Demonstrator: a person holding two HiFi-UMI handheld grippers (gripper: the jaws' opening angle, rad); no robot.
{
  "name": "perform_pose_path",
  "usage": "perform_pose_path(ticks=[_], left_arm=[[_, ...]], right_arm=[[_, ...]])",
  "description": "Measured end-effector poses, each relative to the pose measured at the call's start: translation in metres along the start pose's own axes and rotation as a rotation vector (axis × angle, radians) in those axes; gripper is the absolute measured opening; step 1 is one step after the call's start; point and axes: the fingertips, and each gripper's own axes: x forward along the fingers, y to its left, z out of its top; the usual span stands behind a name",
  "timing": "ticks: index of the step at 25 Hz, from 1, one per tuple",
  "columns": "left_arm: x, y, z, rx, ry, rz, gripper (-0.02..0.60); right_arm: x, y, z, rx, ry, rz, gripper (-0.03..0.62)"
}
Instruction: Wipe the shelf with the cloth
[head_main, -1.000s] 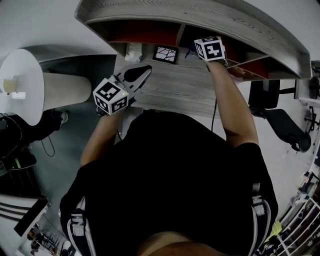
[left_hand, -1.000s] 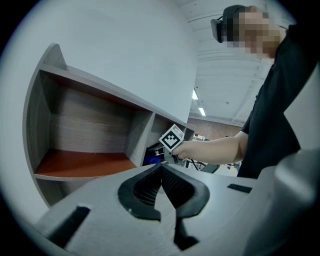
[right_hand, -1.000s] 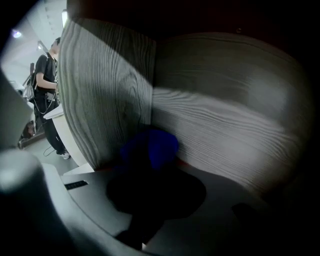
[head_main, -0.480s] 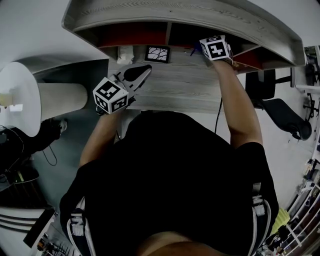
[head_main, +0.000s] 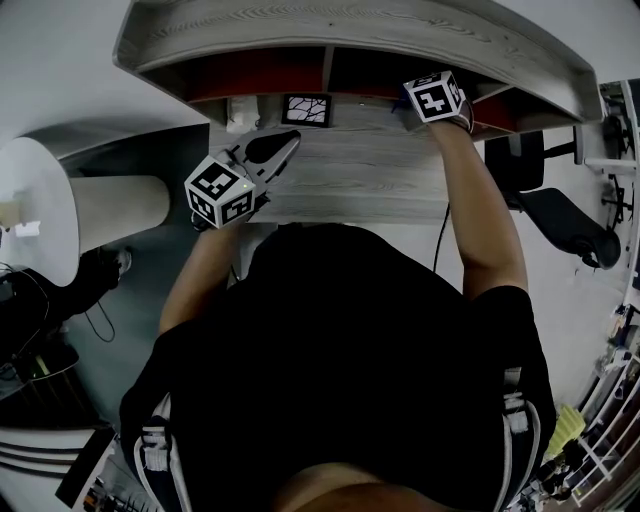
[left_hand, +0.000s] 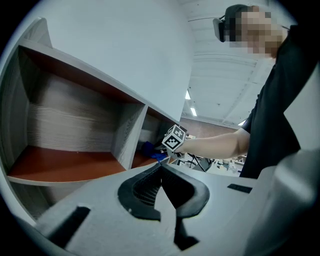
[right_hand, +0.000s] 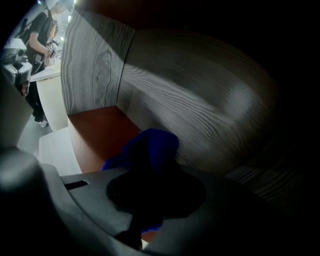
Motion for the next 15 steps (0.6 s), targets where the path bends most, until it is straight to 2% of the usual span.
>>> perform_pose_path(ticks=[9, 15], left_arm=[[-0.0003, 0.0032, -0.0005, -0.006, 0.000, -0.007, 0.017], [-0.0018, 0.0058, -0.0043, -0.016, 0.005, -0.006, 0.017]], right_arm=[[-0.0022, 0.0038, 0.0028, -0.223, 0.083, -0.071, 0.049], [-0.0014, -0.0047, -0.0049, -0.286, 0.117, -0.113, 0.044]])
